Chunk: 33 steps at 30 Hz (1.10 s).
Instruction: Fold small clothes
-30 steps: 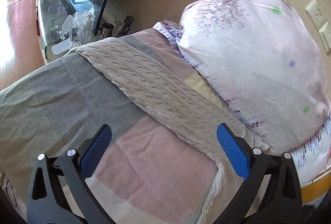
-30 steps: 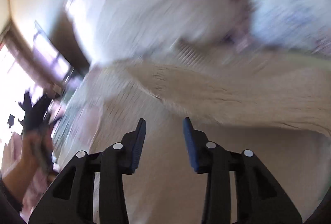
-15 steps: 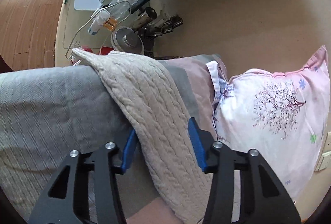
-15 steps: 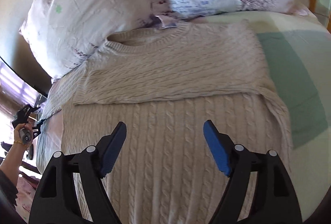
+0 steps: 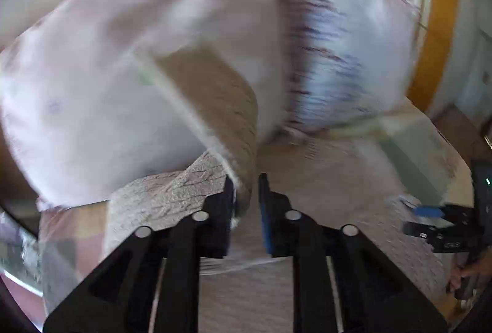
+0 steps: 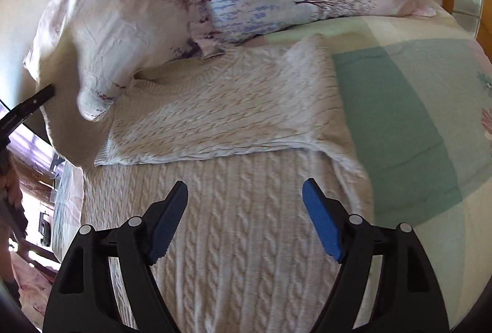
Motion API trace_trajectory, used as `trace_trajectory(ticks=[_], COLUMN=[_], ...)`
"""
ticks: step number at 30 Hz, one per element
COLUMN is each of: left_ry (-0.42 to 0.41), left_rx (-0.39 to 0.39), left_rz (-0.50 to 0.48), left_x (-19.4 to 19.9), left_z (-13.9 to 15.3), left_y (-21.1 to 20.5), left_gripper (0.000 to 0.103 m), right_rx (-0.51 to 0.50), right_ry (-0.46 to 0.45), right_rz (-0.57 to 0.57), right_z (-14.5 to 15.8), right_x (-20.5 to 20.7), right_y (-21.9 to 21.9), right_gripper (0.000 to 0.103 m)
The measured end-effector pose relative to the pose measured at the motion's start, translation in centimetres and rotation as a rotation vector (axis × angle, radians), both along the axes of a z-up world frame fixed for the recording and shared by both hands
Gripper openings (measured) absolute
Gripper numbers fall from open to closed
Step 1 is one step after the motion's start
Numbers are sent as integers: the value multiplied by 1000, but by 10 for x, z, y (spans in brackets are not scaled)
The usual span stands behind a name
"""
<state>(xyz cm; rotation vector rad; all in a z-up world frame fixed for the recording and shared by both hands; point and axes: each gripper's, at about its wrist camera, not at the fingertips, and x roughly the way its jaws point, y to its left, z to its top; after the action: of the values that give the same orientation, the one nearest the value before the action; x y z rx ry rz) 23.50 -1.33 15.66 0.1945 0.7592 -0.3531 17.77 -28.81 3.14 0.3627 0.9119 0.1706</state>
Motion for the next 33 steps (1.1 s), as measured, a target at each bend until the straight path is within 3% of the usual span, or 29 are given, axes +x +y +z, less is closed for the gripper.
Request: trace_trajectory(ticks=[1,2,4,5,8,13,18,20,23,25,27,29,30,33], left_ry=[22,57,133,160,189,317,430,442,471,511,538,536,552,509], left_rx=[32,67,52,19,-44,-122,-205,-250,-369,-443,-467,-487,-521,-587], left_rz=[-50,-68,-41,3,156,378,401,400,375,365,375,389,399,373], left_x=[-3,-5,-10,-17,-38,-97,-151,-170,-193,-206,-213,-210,-206,-181], left_z=[-14,-30,-50,-56,-67,-99,-126,-130,-131,-135,-140,-142,-143,-125], left_y=[-33,-58,-58,-40,27,128,143,146,146,147,145,142,143,147], left_gripper=[45,45,45,45,61,62,61,59,45,33,26,17,7,7], right_rx=[-6,-9,11,19,51,195,329,413,560,604,620,636,650,742], right_ry=[11,22,36,32,62,153,209,246,340,380,393,365,336,206], right_rz=[-5,-9,-25,-36,-67,-79,-18,19,72,105,124,131,132,104], right_z=[-3,-5,-7,-7,-15,-37,-54,-61,-83,-93,-96,-90,-83,-56], right_x=[-2,-4,-15,-25,-51,-88,-121,-130,-148,-158,-161,-159,-155,-133], right_y=[-5,-9,-21,-28,-50,-73,-67,-64,-57,-50,-46,-48,-50,-61], right_gripper=[78,78,78,78,77,70,63,46,24,17,11,7,7,7])
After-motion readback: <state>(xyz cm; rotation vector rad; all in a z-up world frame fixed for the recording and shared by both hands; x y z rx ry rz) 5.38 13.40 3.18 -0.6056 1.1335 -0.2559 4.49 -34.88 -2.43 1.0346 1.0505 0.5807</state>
